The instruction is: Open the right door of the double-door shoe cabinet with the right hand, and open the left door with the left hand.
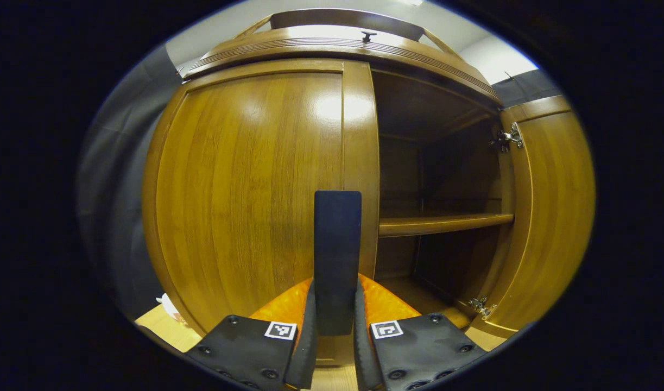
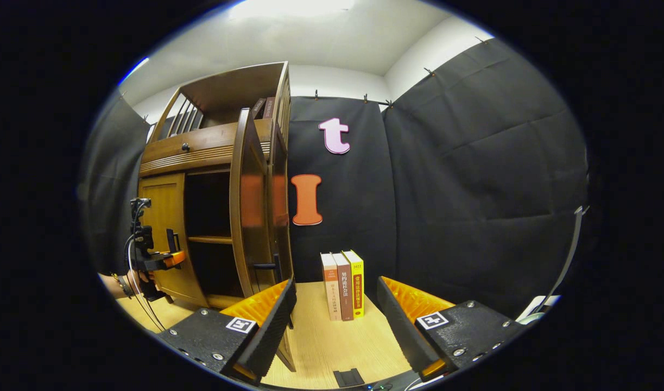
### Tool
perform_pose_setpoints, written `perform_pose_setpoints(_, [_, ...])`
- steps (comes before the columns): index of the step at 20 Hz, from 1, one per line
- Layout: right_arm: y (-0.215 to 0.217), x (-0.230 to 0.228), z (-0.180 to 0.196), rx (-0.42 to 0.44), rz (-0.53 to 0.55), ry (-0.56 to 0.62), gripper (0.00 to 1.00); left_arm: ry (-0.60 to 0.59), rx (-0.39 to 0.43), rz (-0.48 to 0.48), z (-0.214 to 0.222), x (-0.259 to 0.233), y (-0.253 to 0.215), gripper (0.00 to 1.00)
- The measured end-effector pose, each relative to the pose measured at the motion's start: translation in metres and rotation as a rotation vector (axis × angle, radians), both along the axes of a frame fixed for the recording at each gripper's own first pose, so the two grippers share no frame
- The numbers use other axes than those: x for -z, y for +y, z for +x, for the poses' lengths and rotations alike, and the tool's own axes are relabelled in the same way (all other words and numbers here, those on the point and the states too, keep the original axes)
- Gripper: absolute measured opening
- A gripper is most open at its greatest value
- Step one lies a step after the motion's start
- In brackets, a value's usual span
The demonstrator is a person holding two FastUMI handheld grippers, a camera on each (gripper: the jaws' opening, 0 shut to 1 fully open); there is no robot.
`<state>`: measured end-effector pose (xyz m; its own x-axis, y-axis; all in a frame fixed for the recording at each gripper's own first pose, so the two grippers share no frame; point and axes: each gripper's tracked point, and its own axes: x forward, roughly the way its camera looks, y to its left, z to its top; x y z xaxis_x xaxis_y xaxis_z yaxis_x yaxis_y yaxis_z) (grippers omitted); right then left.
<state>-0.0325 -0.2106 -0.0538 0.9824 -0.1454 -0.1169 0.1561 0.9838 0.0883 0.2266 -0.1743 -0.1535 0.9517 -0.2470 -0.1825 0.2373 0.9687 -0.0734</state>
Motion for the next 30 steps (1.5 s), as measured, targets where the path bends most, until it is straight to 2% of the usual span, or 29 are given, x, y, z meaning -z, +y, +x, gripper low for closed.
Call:
perform_pose_setpoints(2, [0.002, 0.000, -0.003, 0.002, -0.001, 0.005, 0.92, 0.010, -0.011, 0.029, -0.005, -0.001, 0.004, 0.34])
perform_pose_setpoints(4, [0.006, -0.001, -0.005, 0.000, 0.000, -0.001, 0.92, -0.003, -0.014, 0.030, -0.011, -0.008, 0.006, 0.36])
perform_pose_setpoints(10, [0.018, -0.001, -0.001, -0.015, 0.000, -0.007, 0.92, -0.007, -0.004, 0.049, -0.064, -0.017, 0.028, 0.29])
perform_pose_setpoints(13, [0.025, -0.014, 0.002, -0.021, -0.004, -0.059, 0.92, -0.008, -0.031, 0.065, -0.087, -0.021, 0.045, 0.36])
perform_pose_setpoints(16, [0.026, -0.011, 0.000, -0.020, -0.032, -0.055, 0.92, -0.008, -0.051, 0.048, -0.108, -0.029, 0.062, 0.29])
perform_pose_setpoints(17, [0.024, -0.009, 0.000, -0.016, -0.046, -0.045, 0.98, -0.008, -0.055, 0.051, -0.115, -0.029, 0.070, 0.29])
perform_pose_setpoints(18, [0.021, -0.007, -0.001, -0.003, -0.055, -0.035, 0.92, -0.012, -0.058, 0.059, -0.121, -0.031, 0.077, 0.32])
perform_pose_setpoints(20, [0.022, -0.007, 0.001, -0.003, -0.038, -0.031, 0.92, -0.016, -0.064, 0.073, -0.130, -0.034, 0.087, 0.29])
perform_pose_setpoints(21, [0.025, -0.008, 0.002, -0.006, -0.027, -0.036, 0.92, -0.015, -0.073, 0.069, -0.136, -0.034, 0.097, 0.36])
perform_pose_setpoints(22, [0.024, -0.011, 0.004, -0.006, -0.020, -0.042, 0.92, -0.009, -0.086, 0.064, -0.141, -0.036, 0.104, 0.36])
perform_pose_setpoints(24, [0.027, -0.015, 0.006, -0.012, -0.025, -0.056, 0.92, -0.001, -0.110, 0.086, -0.152, -0.039, 0.122, 0.35])
perform_pose_setpoints(26, [0.030, -0.012, 0.007, -0.019, -0.036, -0.039, 0.92, -0.002, -0.130, 0.127, -0.162, -0.040, 0.143, 0.28])
perform_pose_setpoints(27, [0.031, -0.009, 0.008, -0.023, -0.041, -0.024, 0.92, -0.004, -0.133, 0.135, -0.165, -0.042, 0.148, 0.35])
perform_pose_setpoints(29, [0.032, -0.010, 0.007, -0.022, -0.057, -0.019, 0.92, -0.009, -0.116, 0.101, -0.171, -0.043, 0.161, 0.35])
perform_pose_setpoints(30, [0.033, -0.012, 0.009, -0.023, -0.057, -0.021, 0.92, -0.003, -0.114, 0.074, -0.174, -0.047, 0.167, 0.31])
